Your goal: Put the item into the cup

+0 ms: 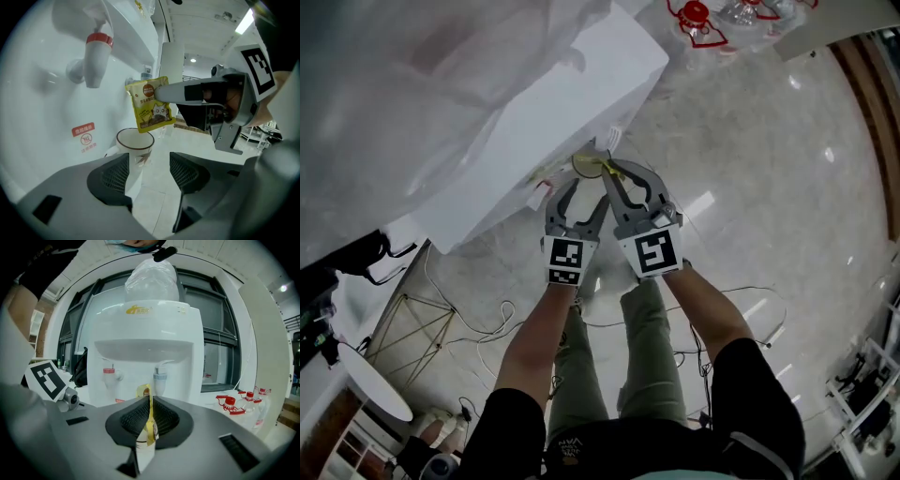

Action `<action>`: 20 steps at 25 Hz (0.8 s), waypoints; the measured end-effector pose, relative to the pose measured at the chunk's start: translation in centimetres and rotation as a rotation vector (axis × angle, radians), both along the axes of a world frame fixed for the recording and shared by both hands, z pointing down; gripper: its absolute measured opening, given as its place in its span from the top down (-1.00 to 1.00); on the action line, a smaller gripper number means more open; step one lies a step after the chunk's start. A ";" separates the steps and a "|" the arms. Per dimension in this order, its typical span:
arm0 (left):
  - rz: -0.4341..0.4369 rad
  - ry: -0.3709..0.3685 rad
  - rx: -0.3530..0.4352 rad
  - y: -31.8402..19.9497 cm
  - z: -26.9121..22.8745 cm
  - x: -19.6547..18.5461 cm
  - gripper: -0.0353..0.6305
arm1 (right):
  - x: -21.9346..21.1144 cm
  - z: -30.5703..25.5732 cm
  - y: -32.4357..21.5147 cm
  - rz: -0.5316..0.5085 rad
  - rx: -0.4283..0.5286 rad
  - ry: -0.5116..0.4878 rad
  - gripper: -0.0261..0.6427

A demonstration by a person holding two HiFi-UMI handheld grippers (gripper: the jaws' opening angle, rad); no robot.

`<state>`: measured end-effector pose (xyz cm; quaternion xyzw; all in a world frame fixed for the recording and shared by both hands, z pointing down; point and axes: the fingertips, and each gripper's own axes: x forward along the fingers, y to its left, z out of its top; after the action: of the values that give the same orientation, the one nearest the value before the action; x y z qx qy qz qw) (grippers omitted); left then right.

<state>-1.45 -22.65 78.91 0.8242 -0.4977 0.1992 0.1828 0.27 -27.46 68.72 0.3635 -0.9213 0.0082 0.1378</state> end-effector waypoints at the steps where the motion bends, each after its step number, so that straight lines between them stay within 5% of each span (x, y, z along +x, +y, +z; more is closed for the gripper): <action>1: -0.002 -0.003 0.003 -0.4 0.1 0.0 0.08 | -0.1 0.1 -0.2 -0.007 0.003 -0.001 0.77; 20: 0.068 -0.036 0.016 -1.4 3.2 -0.8 0.08 | -2.2 5.2 -1.3 -0.166 -0.014 0.048 0.77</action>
<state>-2.21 -24.04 82.12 0.8384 -0.4741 0.2161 0.1601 -1.92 -28.76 73.88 0.2850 -0.9446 -0.0056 0.1625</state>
